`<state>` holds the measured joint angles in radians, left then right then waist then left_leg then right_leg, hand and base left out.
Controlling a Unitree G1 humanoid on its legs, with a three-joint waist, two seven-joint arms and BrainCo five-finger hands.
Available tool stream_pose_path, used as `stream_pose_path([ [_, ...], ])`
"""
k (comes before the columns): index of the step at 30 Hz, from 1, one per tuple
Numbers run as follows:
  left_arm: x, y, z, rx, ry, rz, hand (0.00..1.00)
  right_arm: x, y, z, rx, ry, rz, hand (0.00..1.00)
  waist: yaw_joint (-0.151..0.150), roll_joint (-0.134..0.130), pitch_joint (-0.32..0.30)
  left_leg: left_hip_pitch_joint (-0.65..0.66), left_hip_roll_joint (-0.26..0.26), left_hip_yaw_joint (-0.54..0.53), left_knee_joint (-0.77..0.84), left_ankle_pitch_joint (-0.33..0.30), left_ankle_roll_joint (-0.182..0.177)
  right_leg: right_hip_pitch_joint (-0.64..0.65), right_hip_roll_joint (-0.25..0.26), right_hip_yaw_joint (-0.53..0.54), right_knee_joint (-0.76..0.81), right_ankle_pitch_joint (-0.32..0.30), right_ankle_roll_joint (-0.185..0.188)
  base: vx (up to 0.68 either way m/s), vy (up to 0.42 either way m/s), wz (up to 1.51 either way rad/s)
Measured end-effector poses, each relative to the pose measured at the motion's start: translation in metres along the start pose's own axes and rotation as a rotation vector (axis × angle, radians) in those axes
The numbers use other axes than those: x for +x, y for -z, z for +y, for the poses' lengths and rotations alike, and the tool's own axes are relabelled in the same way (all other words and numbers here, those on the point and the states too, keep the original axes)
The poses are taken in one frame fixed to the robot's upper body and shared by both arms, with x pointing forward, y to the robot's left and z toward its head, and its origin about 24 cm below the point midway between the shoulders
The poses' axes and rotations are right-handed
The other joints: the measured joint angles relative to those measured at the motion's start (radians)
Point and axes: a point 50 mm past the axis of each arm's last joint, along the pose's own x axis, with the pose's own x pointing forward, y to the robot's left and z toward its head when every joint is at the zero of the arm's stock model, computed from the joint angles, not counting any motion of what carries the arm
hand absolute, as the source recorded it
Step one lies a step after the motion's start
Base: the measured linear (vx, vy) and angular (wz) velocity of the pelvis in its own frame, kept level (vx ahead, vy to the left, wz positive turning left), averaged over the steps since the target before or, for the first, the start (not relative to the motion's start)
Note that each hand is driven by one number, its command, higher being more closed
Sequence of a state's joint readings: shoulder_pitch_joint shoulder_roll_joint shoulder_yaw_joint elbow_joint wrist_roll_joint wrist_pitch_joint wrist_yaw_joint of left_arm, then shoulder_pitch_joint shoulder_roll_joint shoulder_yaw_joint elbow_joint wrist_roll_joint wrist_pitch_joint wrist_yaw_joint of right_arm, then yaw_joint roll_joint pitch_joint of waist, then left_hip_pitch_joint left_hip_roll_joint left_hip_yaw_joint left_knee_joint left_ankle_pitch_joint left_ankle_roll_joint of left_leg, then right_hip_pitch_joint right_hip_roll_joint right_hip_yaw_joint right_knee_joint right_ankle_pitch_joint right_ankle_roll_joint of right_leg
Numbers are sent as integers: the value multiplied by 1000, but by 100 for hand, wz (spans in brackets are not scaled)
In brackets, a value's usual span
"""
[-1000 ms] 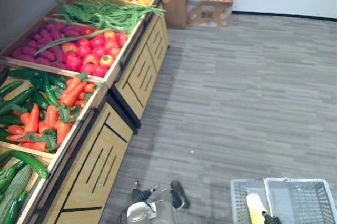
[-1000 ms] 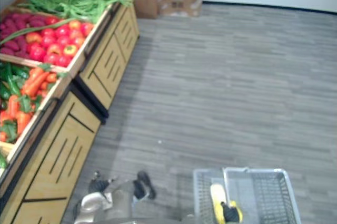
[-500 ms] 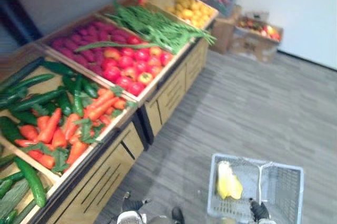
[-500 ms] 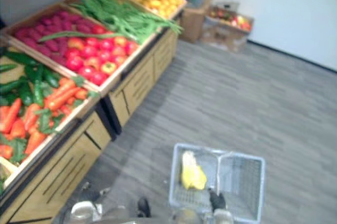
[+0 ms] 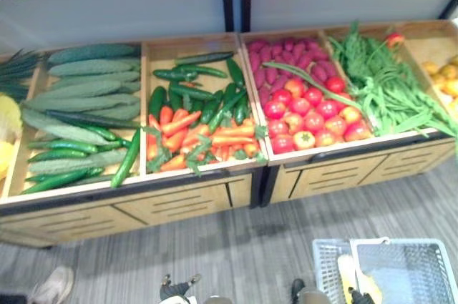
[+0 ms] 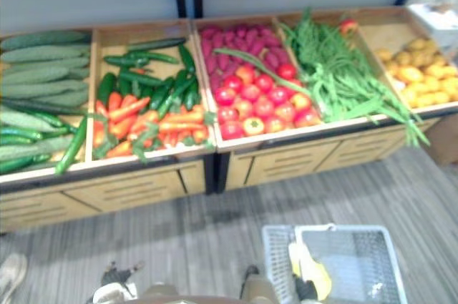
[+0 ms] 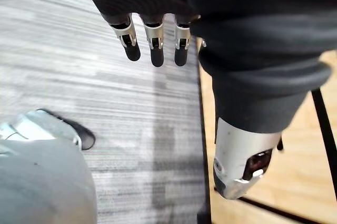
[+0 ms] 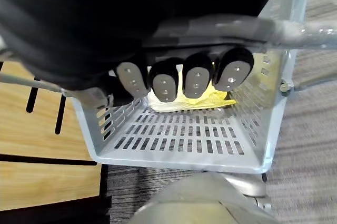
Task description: Pick vegetable in the basket
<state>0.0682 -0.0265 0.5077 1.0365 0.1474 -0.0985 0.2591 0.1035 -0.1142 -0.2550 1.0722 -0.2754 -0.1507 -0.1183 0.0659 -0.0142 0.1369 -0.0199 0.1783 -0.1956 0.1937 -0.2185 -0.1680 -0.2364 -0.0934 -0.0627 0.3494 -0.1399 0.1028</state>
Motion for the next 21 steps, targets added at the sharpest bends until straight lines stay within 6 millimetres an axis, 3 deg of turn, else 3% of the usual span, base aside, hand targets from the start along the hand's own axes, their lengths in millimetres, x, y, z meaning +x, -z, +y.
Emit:
stream_pose_path([
  [1,-1,4,0,-38,-11,19,0,1,-4,-1,-11,-1,-12,100,-1,5,2,-13,20,2,-12,34,-21,-6,11,-35,18,-16,-26,49,-464,68],
  [3,-1,5,3,-66,-25,27,0,1,-3,-1,-10,-4,-12,100,-13,0,9,-36,41,59,-16,95,-20,4,3,-99,21,-29,-49,2,-335,90],
  [5,-1,8,5,-90,-35,42,0,1,0,-4,14,10,0,100,-34,9,13,-46,72,283,-21,139,8,33,-4,-155,4,-40,-63,-70,-229,86],
  [7,-2,12,8,-105,-49,59,0,1,0,-5,24,15,3,100,-34,11,12,-27,80,392,-67,162,6,30,5,-158,-7,-50,-59,-140,-104,25],
  [10,-4,21,10,-97,-56,98,0,0,5,-3,46,6,24,100,-36,16,11,3,87,413,-148,183,-9,38,29,-151,-56,-39,-44,-111,-11,-8],
  [11,-4,26,9,133,14,81,0,-15,44,1,124,-11,150,100,-38,37,-15,25,25,458,-209,199,12,174,12,-144,-365,169,-20,-47,3,-5],
  [21,-3,26,9,132,35,82,0,-15,41,1,127,-13,133,100,-38,34,-14,60,20,495,-211,192,16,164,2,-118,-319,159,-19,-1,2,-8],
])
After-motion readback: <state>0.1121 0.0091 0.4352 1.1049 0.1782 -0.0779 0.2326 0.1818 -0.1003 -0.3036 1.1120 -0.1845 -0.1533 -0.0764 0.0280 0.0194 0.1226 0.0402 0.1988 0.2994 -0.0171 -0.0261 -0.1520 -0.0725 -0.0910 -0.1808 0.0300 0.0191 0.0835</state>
